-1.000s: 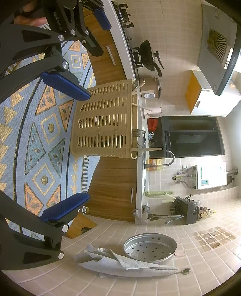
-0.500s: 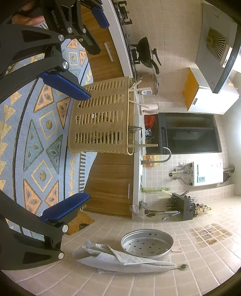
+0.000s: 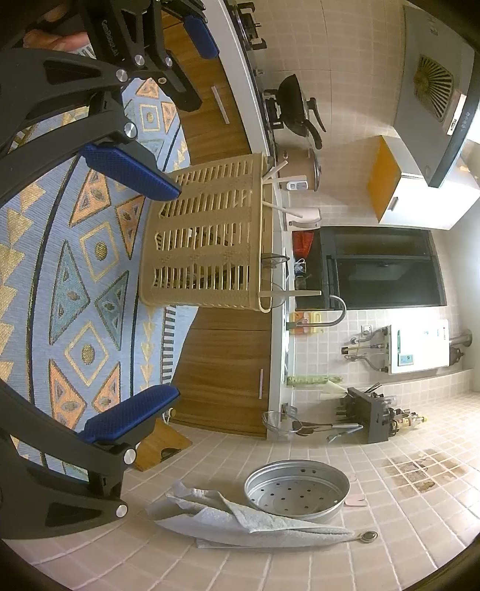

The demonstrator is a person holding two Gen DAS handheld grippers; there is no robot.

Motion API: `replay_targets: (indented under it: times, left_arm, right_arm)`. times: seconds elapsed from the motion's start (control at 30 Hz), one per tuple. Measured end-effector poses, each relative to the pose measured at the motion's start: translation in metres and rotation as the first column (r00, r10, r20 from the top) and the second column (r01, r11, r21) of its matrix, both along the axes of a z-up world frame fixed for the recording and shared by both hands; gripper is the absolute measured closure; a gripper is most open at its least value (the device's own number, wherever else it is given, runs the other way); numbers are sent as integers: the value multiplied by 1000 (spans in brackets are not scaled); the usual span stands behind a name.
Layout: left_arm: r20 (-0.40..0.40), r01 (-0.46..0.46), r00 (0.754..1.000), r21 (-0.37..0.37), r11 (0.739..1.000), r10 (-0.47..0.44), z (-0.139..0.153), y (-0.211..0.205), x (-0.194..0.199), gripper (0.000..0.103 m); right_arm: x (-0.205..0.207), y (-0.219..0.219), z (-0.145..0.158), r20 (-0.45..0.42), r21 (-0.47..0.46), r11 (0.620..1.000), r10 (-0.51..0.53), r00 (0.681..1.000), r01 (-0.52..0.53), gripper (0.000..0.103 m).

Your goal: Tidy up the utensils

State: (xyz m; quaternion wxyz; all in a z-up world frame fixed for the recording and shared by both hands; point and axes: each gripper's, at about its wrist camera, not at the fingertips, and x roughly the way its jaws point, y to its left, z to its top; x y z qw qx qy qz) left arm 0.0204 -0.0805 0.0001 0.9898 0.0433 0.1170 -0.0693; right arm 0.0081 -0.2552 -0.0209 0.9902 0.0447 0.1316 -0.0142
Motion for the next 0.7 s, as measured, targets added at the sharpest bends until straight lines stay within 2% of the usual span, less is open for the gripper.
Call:
replay_targets:
  times: [0.7]
  left_arm:
    - [-9,-2,1000,0,1000,2,-2,1,0,8]
  right_arm:
    - [7,-4,-2,-30,14,1000,8,1000,-7,8]
